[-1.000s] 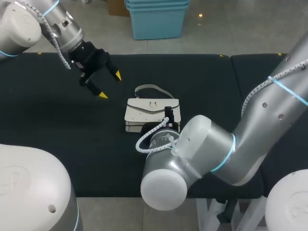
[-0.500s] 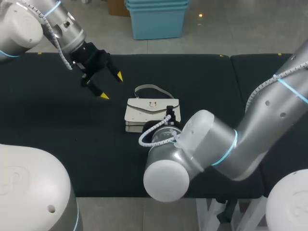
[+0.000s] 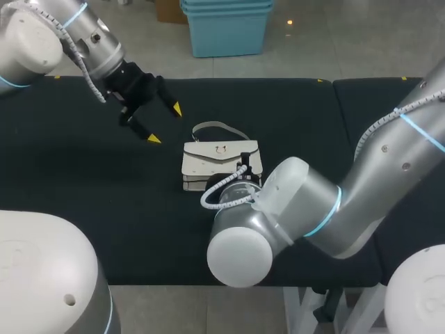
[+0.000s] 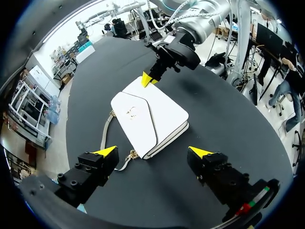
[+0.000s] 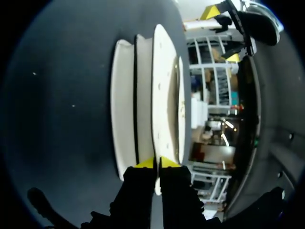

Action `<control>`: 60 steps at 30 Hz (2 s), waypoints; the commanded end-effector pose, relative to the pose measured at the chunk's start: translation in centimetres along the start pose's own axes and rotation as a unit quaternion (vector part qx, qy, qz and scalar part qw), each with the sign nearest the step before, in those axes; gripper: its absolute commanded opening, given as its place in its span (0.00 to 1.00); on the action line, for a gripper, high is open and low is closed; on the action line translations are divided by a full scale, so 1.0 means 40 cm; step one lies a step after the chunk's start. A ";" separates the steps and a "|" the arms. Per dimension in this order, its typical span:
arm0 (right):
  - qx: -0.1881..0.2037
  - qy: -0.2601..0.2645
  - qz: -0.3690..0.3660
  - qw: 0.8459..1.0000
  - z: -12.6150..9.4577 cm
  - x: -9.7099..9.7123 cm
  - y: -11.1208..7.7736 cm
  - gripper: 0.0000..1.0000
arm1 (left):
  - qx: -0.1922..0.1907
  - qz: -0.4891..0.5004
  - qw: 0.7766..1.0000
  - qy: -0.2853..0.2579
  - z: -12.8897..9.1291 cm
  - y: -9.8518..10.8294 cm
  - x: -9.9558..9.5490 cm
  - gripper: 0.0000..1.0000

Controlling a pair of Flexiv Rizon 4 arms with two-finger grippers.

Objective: Pick up the bag, open it, inspect its contents, close it, and place it on the opposite side

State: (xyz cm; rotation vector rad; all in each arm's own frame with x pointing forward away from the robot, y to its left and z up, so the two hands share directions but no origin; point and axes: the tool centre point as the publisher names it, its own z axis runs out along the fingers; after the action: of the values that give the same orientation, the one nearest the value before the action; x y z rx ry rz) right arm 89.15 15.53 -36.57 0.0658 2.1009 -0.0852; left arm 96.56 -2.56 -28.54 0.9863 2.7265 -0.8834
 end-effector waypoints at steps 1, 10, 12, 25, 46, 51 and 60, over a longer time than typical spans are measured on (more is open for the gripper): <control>-0.012 -0.011 0.009 1.000 -0.003 0.015 -0.003 0.00 | -0.014 0.027 0.998 -0.059 0.021 -0.025 0.033 1.00; 0.010 -0.018 0.032 0.999 -0.020 0.014 0.007 0.00 | -0.023 0.083 0.988 -0.128 0.054 -0.069 0.014 1.00; 0.016 -0.018 0.036 0.999 -0.023 0.014 0.009 0.00 | -0.020 0.088 0.986 -0.138 0.057 -0.078 0.008 1.00; 0.021 -0.018 0.045 0.999 -0.029 0.017 0.015 0.00 | -0.026 0.122 0.975 -0.186 0.133 -0.099 0.002 0.67; 0.021 -0.018 0.045 0.999 -0.029 0.017 0.015 0.00 | -0.014 0.094 0.976 -0.198 0.209 -0.096 -0.014 0.59; 0.021 -0.018 0.045 0.999 -0.029 0.017 0.015 0.00 | 0.010 0.085 0.977 -0.197 0.217 -0.103 -0.009 0.51; 0.021 -0.018 0.045 0.999 -0.029 0.017 0.015 0.00 | -0.021 0.096 0.976 -0.193 0.261 -0.100 -0.019 0.51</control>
State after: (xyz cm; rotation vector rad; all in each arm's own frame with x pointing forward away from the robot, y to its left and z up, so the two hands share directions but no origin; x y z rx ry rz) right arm 87.97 16.05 -36.49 0.1786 2.0626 -0.0741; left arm 93.51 -10.50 -34.34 0.9452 2.2795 -0.8928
